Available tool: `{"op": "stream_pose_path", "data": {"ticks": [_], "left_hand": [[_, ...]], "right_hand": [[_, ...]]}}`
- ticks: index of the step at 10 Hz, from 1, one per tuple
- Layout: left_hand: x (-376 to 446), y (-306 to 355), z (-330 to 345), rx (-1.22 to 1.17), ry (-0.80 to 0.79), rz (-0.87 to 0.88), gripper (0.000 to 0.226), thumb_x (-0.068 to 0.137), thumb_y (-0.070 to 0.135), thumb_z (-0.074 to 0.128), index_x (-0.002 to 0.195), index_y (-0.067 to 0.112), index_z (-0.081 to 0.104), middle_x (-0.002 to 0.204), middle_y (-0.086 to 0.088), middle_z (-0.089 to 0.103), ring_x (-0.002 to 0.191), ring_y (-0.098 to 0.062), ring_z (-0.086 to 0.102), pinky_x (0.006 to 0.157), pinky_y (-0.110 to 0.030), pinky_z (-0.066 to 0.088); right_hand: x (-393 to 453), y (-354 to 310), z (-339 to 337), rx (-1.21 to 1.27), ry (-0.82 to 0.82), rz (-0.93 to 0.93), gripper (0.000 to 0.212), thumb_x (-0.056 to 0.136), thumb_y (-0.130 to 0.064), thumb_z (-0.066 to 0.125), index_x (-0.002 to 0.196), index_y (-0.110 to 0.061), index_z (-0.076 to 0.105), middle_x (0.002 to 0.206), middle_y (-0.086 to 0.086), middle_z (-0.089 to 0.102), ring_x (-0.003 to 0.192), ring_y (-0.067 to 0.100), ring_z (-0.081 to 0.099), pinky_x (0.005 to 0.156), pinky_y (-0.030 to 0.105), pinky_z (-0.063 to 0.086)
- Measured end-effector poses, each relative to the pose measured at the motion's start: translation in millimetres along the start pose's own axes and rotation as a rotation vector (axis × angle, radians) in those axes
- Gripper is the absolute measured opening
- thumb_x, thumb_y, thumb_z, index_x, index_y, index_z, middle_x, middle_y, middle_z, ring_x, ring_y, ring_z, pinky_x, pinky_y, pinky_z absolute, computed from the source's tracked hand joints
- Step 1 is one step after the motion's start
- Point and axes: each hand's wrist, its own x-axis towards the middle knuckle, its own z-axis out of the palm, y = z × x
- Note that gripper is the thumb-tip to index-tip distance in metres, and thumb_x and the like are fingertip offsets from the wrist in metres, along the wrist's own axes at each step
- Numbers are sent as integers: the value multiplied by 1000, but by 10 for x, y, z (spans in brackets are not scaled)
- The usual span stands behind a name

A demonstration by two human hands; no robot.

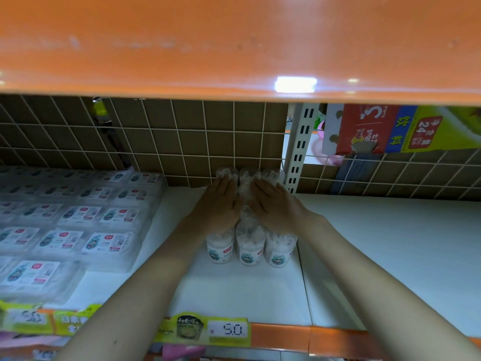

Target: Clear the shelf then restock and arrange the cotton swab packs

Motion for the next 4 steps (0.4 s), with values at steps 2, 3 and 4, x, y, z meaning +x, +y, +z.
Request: {"op": "stream_pose_path", "data": {"ticks": [2, 3, 4], "left_hand": [[29, -1, 22, 38, 73, -18, 79, 87, 52, 1, 148, 2, 13, 156, -15, 15, 143, -28, 15, 115, -40, 14], [4, 52, -35, -33, 122, -14, 56, 100, 38, 29, 145, 6, 24, 151, -15, 30, 136, -29, 32, 109, -40, 27], [-48, 72, -148, -126, 190, -8, 50, 101, 36, 31, 143, 8, 30, 147, -15, 36, 127, -32, 43, 100, -38, 34]], "right_hand": [[11, -110, -272, -47, -175, -50, 57, 102, -37, 16, 149, -5, 15, 157, 12, 12, 145, 25, 9, 115, 39, 5], [35, -114, -213, 21, -103, -44, 83, 85, -43, -6, 139, 6, 34, 146, 27, 33, 137, 38, 29, 109, 50, 23], [-39, -131, -429, 29, -15, 61, 52, 94, -29, 28, 105, 7, 65, 111, 24, 64, 104, 38, 62, 84, 50, 53]]}}
